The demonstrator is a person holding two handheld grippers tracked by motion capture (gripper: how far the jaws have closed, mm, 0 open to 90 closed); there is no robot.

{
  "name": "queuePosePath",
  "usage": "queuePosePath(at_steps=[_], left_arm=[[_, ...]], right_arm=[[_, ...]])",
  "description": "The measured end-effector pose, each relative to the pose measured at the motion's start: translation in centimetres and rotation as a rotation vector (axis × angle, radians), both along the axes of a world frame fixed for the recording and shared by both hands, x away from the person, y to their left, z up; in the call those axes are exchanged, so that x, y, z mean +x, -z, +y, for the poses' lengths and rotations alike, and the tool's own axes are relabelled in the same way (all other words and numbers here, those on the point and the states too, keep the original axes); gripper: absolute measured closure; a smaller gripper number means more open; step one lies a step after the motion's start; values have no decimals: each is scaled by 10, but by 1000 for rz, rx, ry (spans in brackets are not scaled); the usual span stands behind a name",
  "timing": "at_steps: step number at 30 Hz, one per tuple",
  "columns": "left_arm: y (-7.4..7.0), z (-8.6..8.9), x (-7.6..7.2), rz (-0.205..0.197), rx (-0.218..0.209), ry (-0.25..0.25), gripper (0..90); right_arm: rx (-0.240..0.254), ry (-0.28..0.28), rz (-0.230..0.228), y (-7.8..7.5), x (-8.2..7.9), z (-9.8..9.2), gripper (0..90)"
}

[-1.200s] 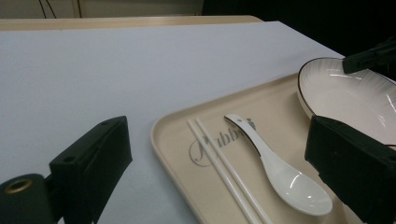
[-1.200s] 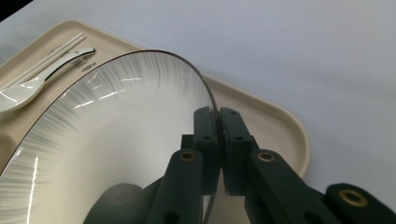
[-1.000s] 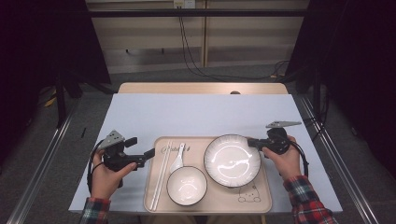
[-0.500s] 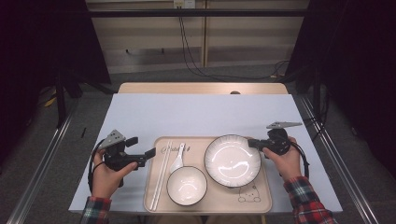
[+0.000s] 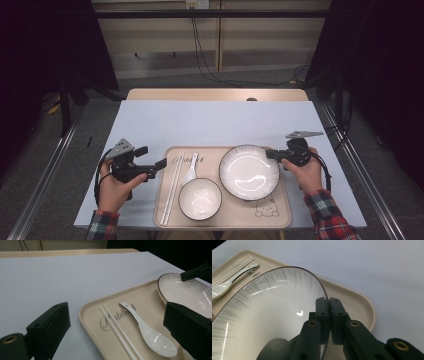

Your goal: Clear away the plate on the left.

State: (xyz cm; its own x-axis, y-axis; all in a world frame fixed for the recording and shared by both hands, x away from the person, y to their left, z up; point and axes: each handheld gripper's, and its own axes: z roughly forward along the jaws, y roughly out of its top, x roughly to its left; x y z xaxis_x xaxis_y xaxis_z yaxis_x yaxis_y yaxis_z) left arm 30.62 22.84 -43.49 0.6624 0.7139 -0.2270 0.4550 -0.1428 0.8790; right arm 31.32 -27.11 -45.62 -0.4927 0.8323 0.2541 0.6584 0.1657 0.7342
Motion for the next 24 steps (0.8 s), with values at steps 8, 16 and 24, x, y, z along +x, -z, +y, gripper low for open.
queuePosePath(at_steps=[8, 16, 24], left_arm=[[1, -1, 0, 4, 4, 3, 70], [1, -1, 0, 6, 6, 4, 70], [1, 1, 0, 3, 3, -4, 70]], right_arm=[[-49, 11, -8, 1, 0, -2, 890], [-7, 9, -38, -2, -1, -3, 837], [44, 34, -93, -8, -4, -6, 643]])
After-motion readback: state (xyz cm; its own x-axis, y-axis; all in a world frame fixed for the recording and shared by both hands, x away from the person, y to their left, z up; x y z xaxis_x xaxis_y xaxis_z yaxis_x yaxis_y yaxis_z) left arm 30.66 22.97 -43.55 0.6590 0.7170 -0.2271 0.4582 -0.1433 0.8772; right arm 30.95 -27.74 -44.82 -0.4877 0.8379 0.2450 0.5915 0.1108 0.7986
